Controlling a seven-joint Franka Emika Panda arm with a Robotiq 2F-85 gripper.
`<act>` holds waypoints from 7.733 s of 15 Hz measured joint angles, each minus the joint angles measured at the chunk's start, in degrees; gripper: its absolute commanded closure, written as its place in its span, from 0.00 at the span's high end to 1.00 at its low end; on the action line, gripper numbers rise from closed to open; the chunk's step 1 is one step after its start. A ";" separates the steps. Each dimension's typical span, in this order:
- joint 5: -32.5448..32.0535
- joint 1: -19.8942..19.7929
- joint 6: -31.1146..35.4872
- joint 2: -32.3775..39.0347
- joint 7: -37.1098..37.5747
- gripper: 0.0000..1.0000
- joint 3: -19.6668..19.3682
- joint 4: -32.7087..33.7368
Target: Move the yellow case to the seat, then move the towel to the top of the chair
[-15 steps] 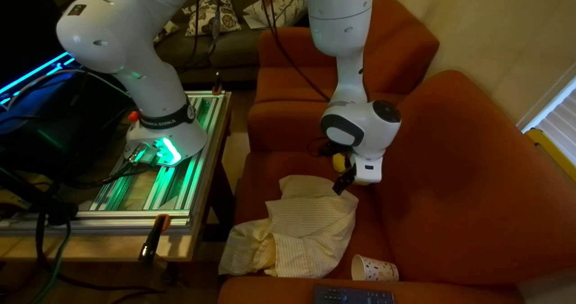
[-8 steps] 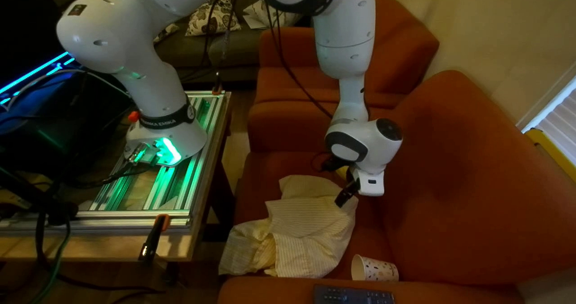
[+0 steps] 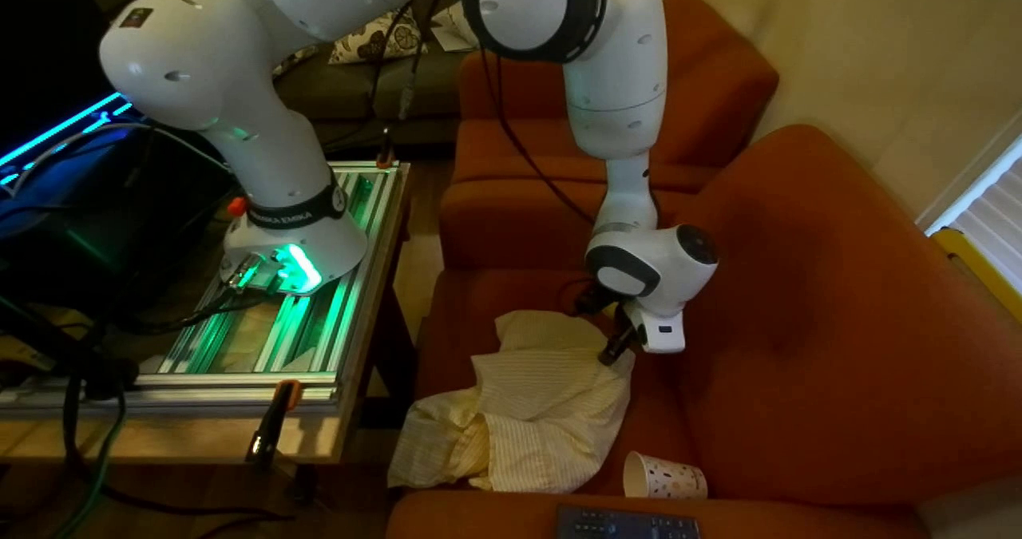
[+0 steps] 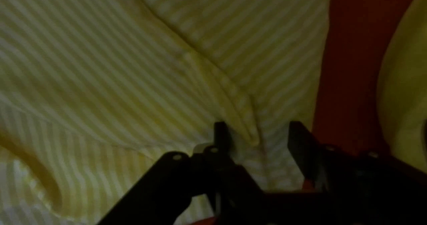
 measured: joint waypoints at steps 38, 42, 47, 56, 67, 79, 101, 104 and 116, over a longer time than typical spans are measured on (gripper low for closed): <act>-6.25 -4.09 -17.26 -18.78 -25.62 0.01 17.59 -3.85; -3.14 -4.26 -17.25 -21.40 -27.21 0.01 19.94 -4.01; -0.94 -4.23 -17.33 -25.07 -27.97 0.01 21.27 -4.90; 1.69 -3.81 -17.53 -31.19 -30.67 0.01 23.82 -6.72; 6.61 -2.95 -17.38 -32.28 -42.90 0.01 29.86 -6.02; 15.84 -3.64 -16.64 -30.78 -61.67 0.01 35.53 -2.73; 14.64 6.98 -30.59 -15.98 -65.41 0.29 27.96 15.47; 11.89 8.56 -30.59 -14.02 -60.70 0.47 26.80 18.37; 2.16 10.47 -27.85 -11.19 -40.19 1.00 21.80 23.19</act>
